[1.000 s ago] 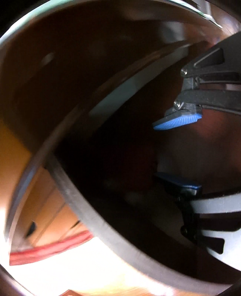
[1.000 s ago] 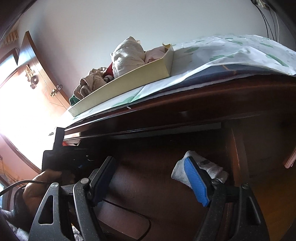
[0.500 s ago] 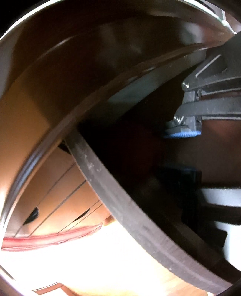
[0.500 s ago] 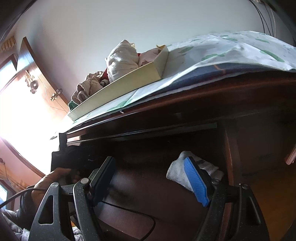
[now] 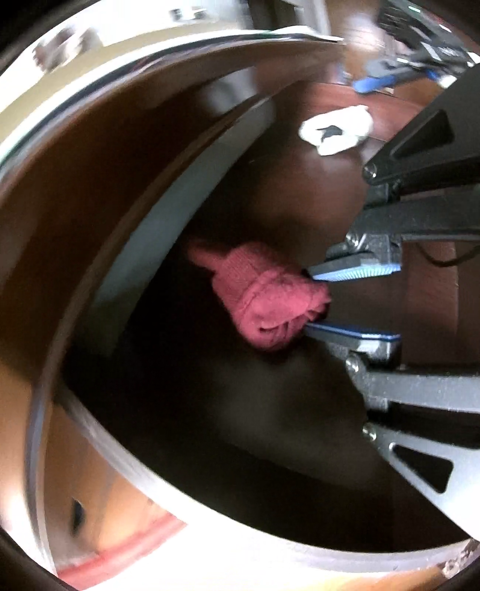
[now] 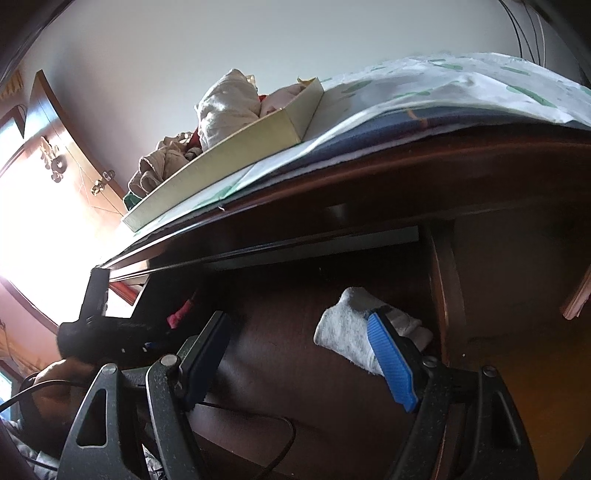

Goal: Take underwear out of drawer
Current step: 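Grasp the dark red sock with the left tool while the right tool grasps the grey sock, then lift both held socks out of the drawer and carry them over the box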

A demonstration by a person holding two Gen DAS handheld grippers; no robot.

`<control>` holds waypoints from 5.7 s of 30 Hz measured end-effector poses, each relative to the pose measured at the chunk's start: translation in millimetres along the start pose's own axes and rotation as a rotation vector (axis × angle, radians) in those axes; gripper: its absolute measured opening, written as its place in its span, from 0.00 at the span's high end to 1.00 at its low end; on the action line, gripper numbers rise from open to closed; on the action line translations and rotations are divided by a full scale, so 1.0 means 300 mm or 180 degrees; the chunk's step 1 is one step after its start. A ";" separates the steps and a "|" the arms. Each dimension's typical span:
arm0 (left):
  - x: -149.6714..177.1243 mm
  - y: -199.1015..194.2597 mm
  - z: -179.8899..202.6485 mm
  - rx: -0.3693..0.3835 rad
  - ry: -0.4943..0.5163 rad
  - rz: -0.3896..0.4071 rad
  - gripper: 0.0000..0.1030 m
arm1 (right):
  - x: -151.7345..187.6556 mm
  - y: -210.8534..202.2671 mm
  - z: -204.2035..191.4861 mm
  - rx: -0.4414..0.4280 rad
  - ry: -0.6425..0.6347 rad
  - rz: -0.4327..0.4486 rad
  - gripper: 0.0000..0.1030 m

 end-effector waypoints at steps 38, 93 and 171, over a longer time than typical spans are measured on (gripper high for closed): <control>-0.107 0.112 0.118 -0.0323 0.1358 -0.0401 0.34 | 0.066 0.423 -0.106 0.0687 -0.2193 -0.1764 0.24; 0.041 -0.257 0.236 -0.0094 0.1703 0.1514 0.60 | 0.044 -0.033 -0.282 -0.0245 -0.0029 0.0383 0.79; -0.051 -0.496 0.727 0.0584 0.2464 0.2022 0.61 | -0.285 -0.397 -0.225 0.0179 -0.0224 0.1491 0.79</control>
Point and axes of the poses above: each gripper's, at about its wrist camera, not at the fingertips, and y roughly the way its jaws point, z to its right, x to its underside, the point moved 2 cm from there along y, roughly the way its jaws point, and after that the axes turned 12 degrees about z, right-handed, at the moved point
